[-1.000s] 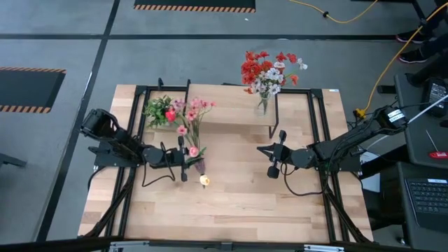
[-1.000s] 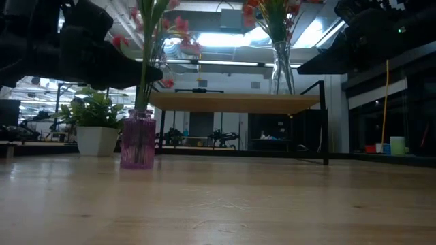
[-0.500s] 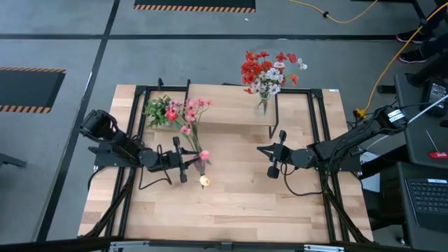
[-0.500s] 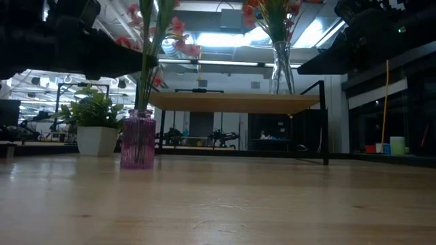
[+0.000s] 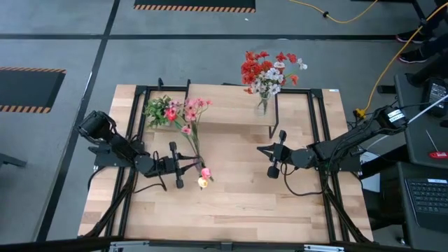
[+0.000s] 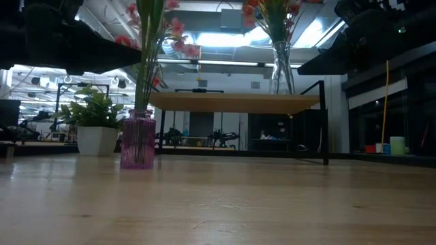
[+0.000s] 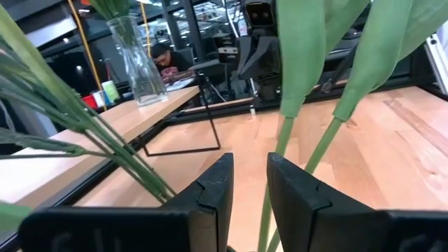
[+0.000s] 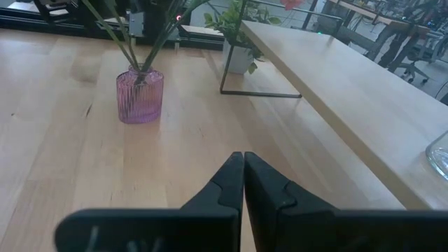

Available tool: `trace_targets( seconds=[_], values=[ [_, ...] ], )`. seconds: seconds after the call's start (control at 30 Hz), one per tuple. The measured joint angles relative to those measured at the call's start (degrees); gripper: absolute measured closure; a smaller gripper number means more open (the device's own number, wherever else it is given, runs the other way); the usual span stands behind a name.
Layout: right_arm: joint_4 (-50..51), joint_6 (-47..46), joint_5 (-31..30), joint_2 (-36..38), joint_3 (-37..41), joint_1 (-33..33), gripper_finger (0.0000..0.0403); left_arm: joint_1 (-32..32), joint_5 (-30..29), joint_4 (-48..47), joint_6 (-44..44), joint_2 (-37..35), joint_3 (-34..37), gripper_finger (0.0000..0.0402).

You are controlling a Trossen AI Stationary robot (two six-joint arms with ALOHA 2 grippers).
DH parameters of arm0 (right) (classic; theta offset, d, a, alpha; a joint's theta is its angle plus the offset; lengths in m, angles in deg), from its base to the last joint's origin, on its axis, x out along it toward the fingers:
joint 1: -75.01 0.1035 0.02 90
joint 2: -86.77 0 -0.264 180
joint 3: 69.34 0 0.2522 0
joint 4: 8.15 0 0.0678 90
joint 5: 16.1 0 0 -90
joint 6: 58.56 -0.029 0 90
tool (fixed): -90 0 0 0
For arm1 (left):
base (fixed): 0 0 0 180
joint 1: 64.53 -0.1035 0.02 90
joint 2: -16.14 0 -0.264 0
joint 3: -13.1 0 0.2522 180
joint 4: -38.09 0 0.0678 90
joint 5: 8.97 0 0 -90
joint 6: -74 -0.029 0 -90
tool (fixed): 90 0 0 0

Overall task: Pick and place flowers into a vace then onto a shelf
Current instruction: Put the pink flower into the purple vase, then put the purple vase with flowers on the shelf

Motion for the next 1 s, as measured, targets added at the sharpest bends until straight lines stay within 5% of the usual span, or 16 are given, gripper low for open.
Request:
trace_targets(
  seconds=[0.47,0.77,1.0],
  values=[
    [0.0,0.0,0.0,0.0,0.0,0.0,0.0386,7.3,-9.5,0.0,1.9,0.0,0.0,0.0321],
    [0.0,0.0,0.0,0.0,0.0,0.0,0.0386,11.7,-10.4,-0.8,8.9,0.0,-0.3,0.0361],
    [0.0,0.0,0.0,0.0,0.0,0.0,0.0386,12.9,-10.3,-14.0,12.8,0.0,-5.2,0.0398]
  ],
)
